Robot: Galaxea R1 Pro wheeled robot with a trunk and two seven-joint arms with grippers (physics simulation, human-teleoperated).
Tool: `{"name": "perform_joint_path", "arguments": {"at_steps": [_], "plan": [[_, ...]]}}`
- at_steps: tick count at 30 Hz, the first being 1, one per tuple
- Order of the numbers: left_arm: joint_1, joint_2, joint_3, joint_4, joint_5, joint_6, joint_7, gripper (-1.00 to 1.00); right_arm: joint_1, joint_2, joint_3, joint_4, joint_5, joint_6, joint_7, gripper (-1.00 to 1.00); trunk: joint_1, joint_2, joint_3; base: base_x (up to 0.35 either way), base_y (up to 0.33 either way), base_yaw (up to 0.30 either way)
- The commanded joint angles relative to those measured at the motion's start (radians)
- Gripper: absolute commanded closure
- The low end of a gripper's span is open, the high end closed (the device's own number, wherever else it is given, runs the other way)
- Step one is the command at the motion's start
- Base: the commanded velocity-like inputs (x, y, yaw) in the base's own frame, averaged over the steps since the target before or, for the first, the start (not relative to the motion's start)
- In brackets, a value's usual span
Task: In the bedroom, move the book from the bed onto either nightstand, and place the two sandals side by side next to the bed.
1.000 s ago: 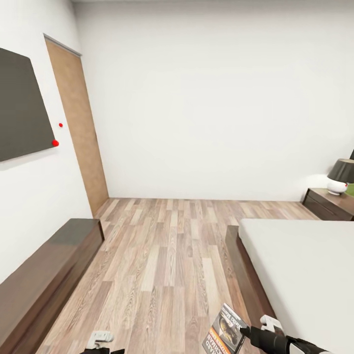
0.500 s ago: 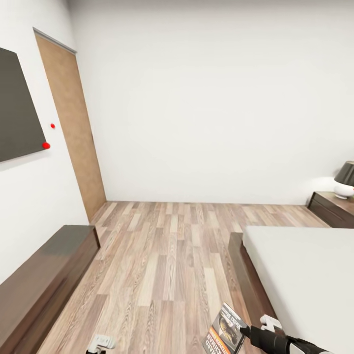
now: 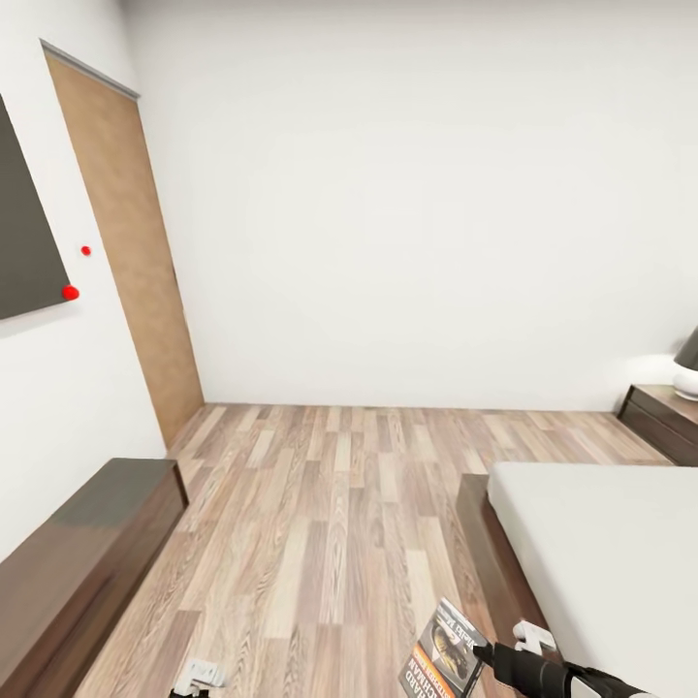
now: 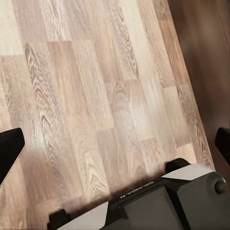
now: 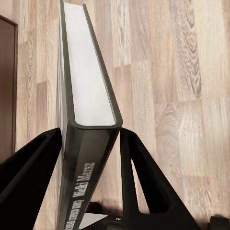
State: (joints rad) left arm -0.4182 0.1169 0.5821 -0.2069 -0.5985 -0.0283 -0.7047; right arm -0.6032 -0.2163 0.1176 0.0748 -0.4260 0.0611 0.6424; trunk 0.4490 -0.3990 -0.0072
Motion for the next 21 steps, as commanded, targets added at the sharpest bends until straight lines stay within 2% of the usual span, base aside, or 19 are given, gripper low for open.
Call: {"name": "perform_joint_path", "arguments": {"at_steps": [1,21], "plan": [[-0.001,0.000,0.009,0.000,-0.010,-0.003,-0.004,-1.00,-0.001,0.000,0.004,0.002,-0.011,0.005,0.005,1.00,0.001,-0.001,-0.001,0.328,0.000,0.000],[-0.001,-0.005,0.009,0.001,-0.010,-0.002,-0.004,-1.00,-0.001,0.000,0.004,0.002,-0.011,0.005,0.006,1.00,0.001,-0.001,-0.001,0.328,0.000,0.000]]}}
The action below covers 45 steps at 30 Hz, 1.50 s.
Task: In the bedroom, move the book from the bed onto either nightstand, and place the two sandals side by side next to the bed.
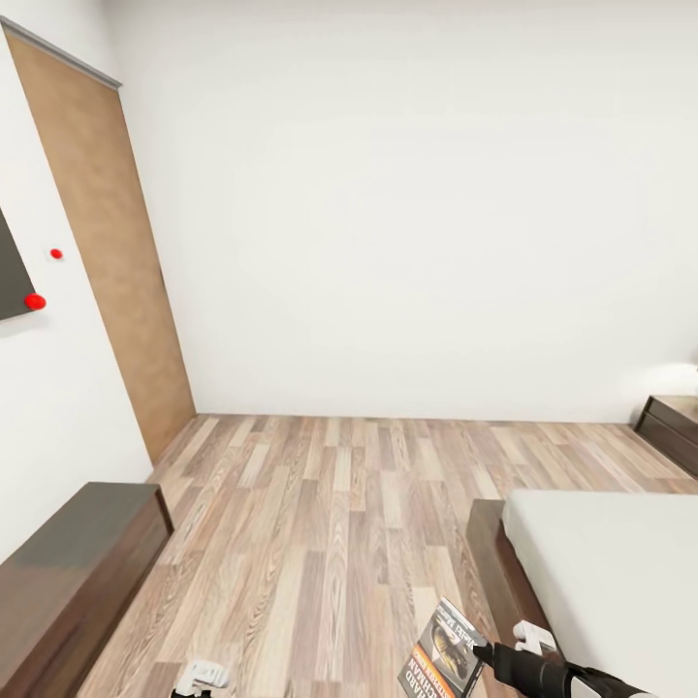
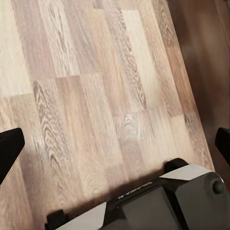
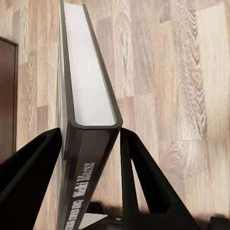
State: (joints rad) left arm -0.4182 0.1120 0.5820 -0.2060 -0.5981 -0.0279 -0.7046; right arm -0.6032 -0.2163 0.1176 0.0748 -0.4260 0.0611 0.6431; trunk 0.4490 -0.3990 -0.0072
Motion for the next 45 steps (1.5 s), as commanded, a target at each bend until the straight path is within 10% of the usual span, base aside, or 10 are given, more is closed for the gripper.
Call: {"name": "perform_joint_path", "arguments": {"at_steps": [1,45], "plan": [[-0.001,-0.001,0.009,0.000,-0.010,-0.003,-0.004,-1.00,-0.001,0.000,0.004,0.002,-0.011,0.005,0.005,1.00,0.001,-0.001,-0.001,0.328,0.000,0.000],[-0.001,-0.003,0.009,0.000,-0.009,-0.004,-0.003,-1.00,-0.001,0.000,0.004,0.002,-0.011,0.005,0.004,1.00,0.001,-0.001,-0.001,0.328,0.000,-0.030]]}}
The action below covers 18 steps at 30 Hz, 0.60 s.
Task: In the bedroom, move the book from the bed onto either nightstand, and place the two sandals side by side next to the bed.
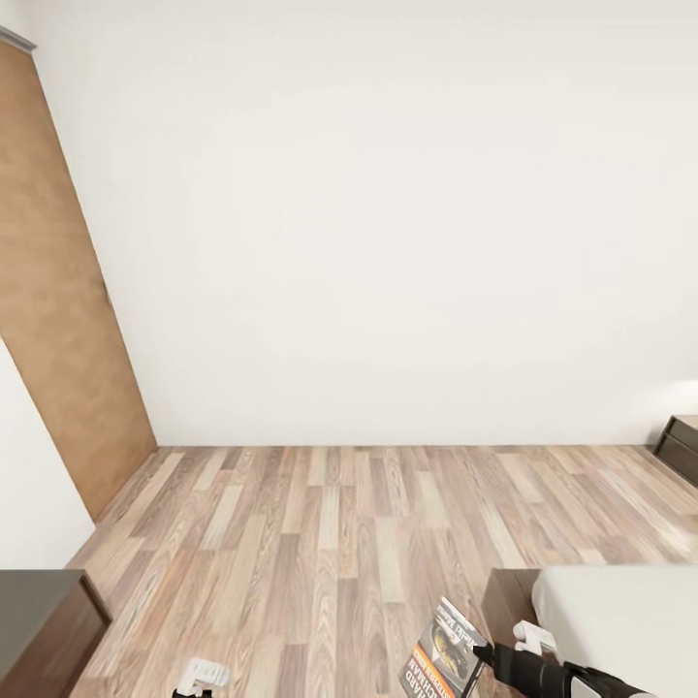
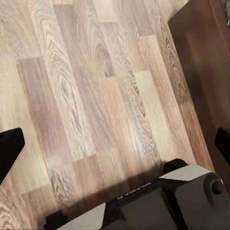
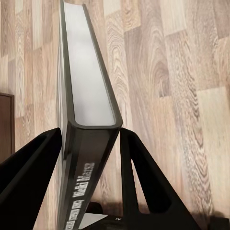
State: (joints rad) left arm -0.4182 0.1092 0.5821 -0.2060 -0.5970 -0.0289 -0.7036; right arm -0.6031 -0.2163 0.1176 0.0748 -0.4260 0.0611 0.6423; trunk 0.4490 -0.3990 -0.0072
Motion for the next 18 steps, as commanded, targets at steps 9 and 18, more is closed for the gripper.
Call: {"name": "perform_joint_path", "arguments": {"at_steps": [9,18], "plan": [[-0.001,0.000,0.008,0.000,-0.010,-0.003,-0.004,-1.00,-0.001,0.000,0.004,0.002,-0.011,0.005,0.005,1.00,0.001,-0.001,-0.001,0.328,0.000,0.000],[-0.001,0.000,0.008,0.000,-0.010,-0.003,-0.004,-1.00,-0.001,0.001,0.004,0.002,-0.011,0.005,0.005,1.00,0.001,-0.001,-0.001,0.328,0.000,0.000]]}}
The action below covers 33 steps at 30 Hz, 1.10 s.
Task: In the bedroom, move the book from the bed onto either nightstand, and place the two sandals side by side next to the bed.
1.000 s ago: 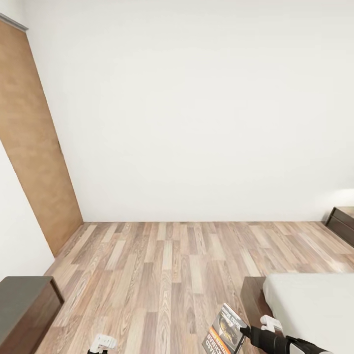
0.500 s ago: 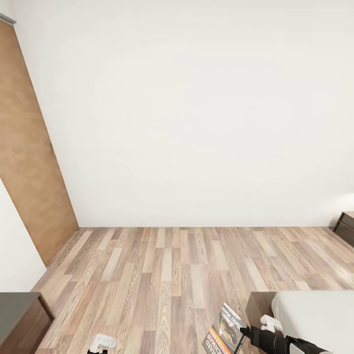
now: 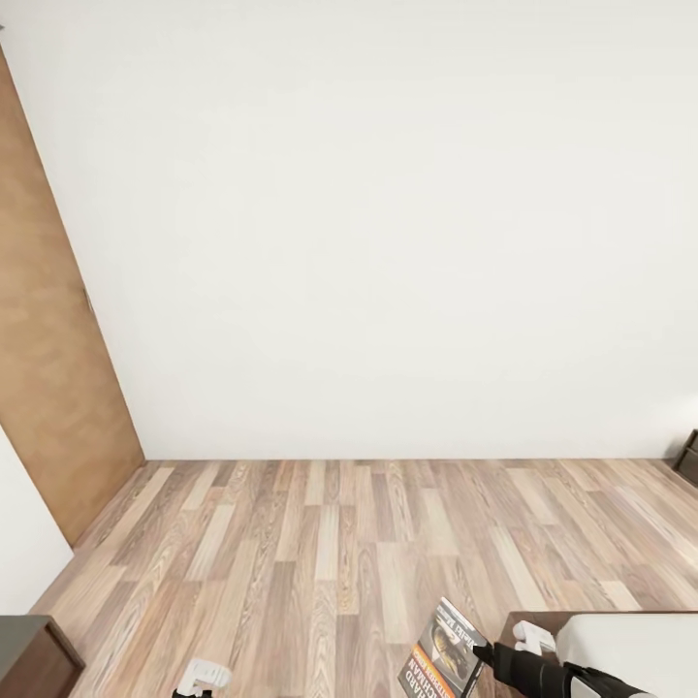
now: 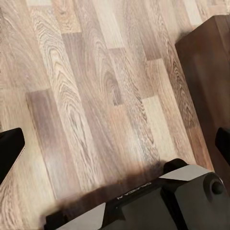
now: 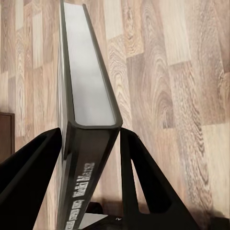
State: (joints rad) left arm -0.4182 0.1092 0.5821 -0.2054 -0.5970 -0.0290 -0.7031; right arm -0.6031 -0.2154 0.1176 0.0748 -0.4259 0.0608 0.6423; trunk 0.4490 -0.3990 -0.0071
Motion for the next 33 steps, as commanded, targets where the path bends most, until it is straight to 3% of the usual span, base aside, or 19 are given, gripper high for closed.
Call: {"name": "perform_joint_path", "arguments": {"at_steps": [1,33], "plan": [[-0.001,0.000,0.008,0.000,-0.010,-0.003,-0.004,-1.00,-0.001,0.000,0.004,0.002,-0.011,0.004,0.005,1.00,0.001,-0.001,-0.001,0.328,0.000,0.000],[-0.001,0.000,0.008,0.000,-0.011,-0.003,-0.004,-1.00,-0.001,0.001,0.004,0.002,-0.011,0.005,0.003,1.00,0.001,-0.001,-0.001,0.328,0.000,-0.027]]}}
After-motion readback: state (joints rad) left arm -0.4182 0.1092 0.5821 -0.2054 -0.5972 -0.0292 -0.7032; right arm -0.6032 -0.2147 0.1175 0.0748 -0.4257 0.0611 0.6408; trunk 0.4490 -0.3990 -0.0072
